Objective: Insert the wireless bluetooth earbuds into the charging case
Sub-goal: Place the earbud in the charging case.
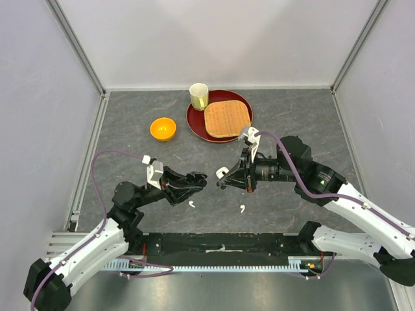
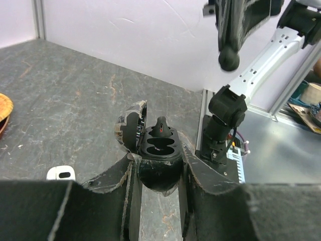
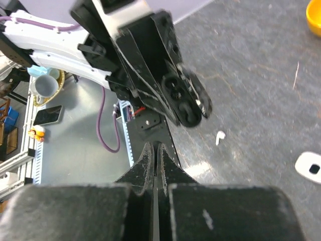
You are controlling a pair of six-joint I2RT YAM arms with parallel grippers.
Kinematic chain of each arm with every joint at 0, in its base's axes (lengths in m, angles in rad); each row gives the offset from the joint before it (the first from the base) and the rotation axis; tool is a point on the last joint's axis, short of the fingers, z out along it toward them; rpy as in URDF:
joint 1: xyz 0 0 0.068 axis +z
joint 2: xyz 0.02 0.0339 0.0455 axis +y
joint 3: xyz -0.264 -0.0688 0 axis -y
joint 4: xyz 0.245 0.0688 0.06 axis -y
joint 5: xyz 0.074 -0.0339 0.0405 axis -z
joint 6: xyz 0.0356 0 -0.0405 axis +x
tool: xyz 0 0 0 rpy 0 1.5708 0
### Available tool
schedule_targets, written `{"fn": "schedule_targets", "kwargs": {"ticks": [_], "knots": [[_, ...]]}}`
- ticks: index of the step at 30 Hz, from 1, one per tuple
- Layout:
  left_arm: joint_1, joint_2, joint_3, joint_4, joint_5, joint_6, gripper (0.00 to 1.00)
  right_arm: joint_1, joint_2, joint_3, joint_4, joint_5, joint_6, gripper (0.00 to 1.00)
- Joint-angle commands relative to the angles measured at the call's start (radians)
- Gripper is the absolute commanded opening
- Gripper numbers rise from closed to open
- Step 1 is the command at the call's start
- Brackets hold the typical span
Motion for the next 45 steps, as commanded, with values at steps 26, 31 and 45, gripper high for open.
{"fn": "schedule_targets", "kwargs": {"ticks": [26, 31, 45], "knots": [[-0.022, 0.178, 0.109, 0.231, 0.269, -0.135, 0.02, 0.044, 0.216, 0.186, 0.140, -0.177, -0.059, 0.00], [-0.031, 0.192, 0.117, 0.231, 0.275, -0.137, 0.02, 0.056, 0.241, 0.187, 0.137, -0.157, -0.073, 0.00], [-0.039, 0.201, 0.120, 0.254, 0.278, -0.142, 0.02, 0.086, 0.296, 0.186, 0.116, -0.130, -0.111, 0.00]]}}
